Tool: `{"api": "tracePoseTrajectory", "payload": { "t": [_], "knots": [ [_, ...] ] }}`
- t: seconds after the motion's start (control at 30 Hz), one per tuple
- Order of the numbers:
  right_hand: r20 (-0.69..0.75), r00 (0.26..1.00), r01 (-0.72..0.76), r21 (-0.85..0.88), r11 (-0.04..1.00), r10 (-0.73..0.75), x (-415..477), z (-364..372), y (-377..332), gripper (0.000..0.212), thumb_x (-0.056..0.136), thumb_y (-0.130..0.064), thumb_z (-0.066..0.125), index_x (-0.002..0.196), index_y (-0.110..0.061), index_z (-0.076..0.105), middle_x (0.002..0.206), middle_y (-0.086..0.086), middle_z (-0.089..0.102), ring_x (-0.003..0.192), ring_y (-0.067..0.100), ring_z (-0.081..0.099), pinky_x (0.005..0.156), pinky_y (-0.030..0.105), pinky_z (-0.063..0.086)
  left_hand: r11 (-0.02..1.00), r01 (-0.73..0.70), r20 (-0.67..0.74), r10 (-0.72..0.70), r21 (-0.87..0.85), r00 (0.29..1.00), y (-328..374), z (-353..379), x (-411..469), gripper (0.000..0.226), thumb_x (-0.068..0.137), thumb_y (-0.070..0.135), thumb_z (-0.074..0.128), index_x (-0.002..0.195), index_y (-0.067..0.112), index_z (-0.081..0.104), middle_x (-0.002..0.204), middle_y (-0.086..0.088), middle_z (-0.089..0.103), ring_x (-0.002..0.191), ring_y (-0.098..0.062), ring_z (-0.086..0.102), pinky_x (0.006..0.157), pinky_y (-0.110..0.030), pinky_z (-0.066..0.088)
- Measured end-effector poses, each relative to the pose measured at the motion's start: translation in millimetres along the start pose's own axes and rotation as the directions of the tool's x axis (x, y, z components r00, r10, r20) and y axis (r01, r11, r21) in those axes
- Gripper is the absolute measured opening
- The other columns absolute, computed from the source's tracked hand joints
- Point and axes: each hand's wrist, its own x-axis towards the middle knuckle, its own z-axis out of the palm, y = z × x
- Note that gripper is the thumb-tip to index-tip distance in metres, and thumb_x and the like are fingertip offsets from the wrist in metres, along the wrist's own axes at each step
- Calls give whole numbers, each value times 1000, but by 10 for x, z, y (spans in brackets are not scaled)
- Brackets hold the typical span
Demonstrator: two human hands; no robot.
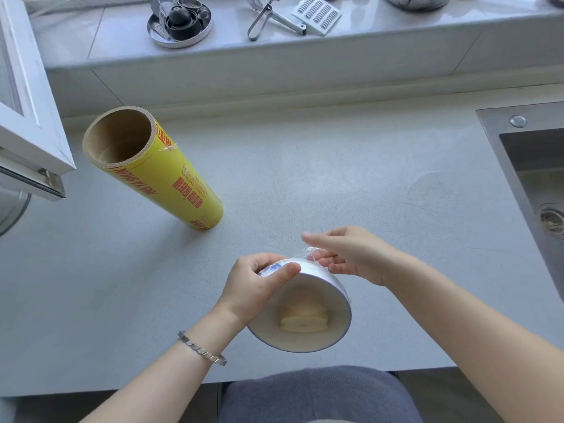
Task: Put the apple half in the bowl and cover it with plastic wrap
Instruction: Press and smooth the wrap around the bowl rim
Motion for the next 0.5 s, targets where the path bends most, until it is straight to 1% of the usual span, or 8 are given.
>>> {"api": "tracePoseTrajectory", "payload": {
  "t": [0.07, 0.13, 0.23, 0.3, 0.37, 0.43, 0.47, 0.5],
  "knots": [
    [-33, 999, 33, -111, 993, -37, -9, 30, -16, 31, 72, -27, 75, 95, -12, 61, 68, 0, 62, 55, 5, 54, 52, 13, 49, 1000, 0, 0, 0, 1, 1000, -5, 6, -8, 46, 48, 60, 65, 76, 25, 73, 81, -6, 73, 77, -16, 65, 74, -34, 50],
    [-50, 996, 70, -134, 989, -77, -3, 50, -24, 24, 72, -17, 75, 91, -13, 61, 66, 0, 58, 57, 7, 52, 55, 13, 48, 1000, -7, -6, 7, 1, 1000, -11, 16, -12, 46, 47, 60, 66, 76, 26, 73, 81, -4, 73, 78, -16, 65, 75, -35, 51],
    [-56, 992, 114, -19, 993, -115, 14, 69, -24, 11, 74, -7, 72, 77, -13, 63, 66, 0, 57, 58, 8, 52, 57, 12, 50, 1000, -22, -31, 22, -4, 999, -9, 13, -24, 44, 45, 60, 66, 75, 27, 72, 79, 1, 73, 77, -15, 65, 72, -30, 50],
    [-90, 988, 127, 40, 991, -123, 22, 80, -7, 11, 74, -4, 71, 72, -12, 65, 67, 2, 59, 58, 9, 54, 55, 12, 50, 999, -35, -47, 34, -37, 998, 8, 12, -32, 41, 44, 57, 67, 72, 28, 72, 71, 6, 72, 71, -10, 64, 68, -23, 50],
    [-102, 987, 133, 53, 990, -127, 29, 85, 21, 10, 74, -3, 71, 70, -12, 67, 64, 1, 62, 53, 7, 57, 52, 11, 49, 995, -45, -62, 39, -88, 997, 29, 23, -38, 39, 43, 55, 67, 69, 26, 71, 63, 10, 71, 65, -5, 63, 62, -18, 49],
    [-87, 987, 135, -4, 991, -135, 26, 79, 34, 4, 75, -6, 71, 74, -10, 70, 57, -1, 64, 46, 3, 58, 50, 10, 48, 990, -44, -74, 35, -133, 997, 46, 41, -34, 42, 42, 54, 69, 71, 24, 71, 63, 9, 72, 62, -4, 64, 61, -17, 49],
    [-78, 986, 140, -67, 988, -145, 25, 70, 35, 2, 76, -9, 70, 78, -9, 71, 57, -1, 65, 49, 4, 58, 53, 11, 48, 988, -42, -82, 30, -148, 996, 46, 48, -25, 49, 39, 57, 72, 74, 22, 71, 65, 6, 72, 63, -7, 64, 61, -19, 49],
    [-69, 984, 153, -153, 976, -165, 39, 44, 46, 8, 78, -14, 69, 82, -8, 72, 62, 1, 66, 55, 6, 59, 59, 14, 49, 986, -40, -88, 26, -161, 996, 43, 51, -16, 59, 34, 62, 75, 77, 21, 71, 67, 2, 72, 63, -10, 64, 61, -20, 50]
  ]
}}
